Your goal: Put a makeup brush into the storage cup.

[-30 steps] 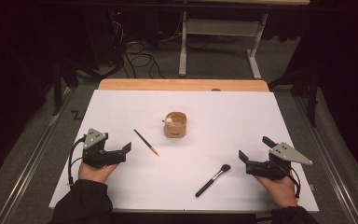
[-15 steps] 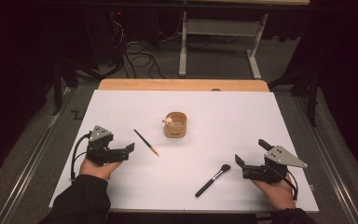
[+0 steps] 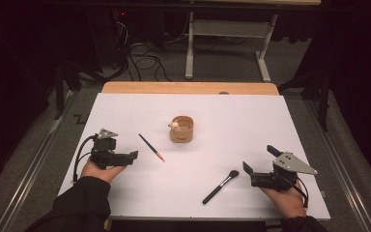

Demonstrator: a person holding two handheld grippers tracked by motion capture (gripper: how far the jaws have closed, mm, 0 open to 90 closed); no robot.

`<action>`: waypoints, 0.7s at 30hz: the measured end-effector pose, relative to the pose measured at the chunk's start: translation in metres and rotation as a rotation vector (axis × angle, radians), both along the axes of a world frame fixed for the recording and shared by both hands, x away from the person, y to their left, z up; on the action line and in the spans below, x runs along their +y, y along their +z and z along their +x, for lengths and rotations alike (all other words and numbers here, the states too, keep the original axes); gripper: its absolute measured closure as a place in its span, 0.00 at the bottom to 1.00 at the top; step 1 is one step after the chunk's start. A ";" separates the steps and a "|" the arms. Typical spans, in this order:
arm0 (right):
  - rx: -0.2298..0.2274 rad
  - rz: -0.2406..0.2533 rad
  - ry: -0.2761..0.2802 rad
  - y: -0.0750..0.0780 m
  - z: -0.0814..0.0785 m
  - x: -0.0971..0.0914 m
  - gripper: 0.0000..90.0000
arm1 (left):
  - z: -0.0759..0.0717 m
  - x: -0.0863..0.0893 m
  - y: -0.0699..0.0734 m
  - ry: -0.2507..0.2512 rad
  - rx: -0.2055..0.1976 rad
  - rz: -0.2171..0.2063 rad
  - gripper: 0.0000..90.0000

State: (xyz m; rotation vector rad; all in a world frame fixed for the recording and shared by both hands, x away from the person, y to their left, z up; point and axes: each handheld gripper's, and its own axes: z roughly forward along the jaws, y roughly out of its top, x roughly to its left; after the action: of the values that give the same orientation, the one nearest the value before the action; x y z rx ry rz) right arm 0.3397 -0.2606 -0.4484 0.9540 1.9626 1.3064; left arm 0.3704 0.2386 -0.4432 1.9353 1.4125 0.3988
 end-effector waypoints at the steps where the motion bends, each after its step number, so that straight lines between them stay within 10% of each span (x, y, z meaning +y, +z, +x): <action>1: 0.000 0.000 0.000 0.000 0.000 0.000 0.00 | 0.000 -0.001 0.000 -0.003 0.007 0.009 0.10; 21: 0.002 0.018 0.011 0.000 0.000 0.000 0.00 | 0.010 -0.013 -0.002 -0.003 0.182 0.092 0.01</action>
State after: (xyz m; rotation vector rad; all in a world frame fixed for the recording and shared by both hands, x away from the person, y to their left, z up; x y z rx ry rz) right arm 0.3394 -0.2604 -0.4486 0.9540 1.9637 1.3316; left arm 0.3804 0.2258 -0.4452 2.0916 1.5292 0.2965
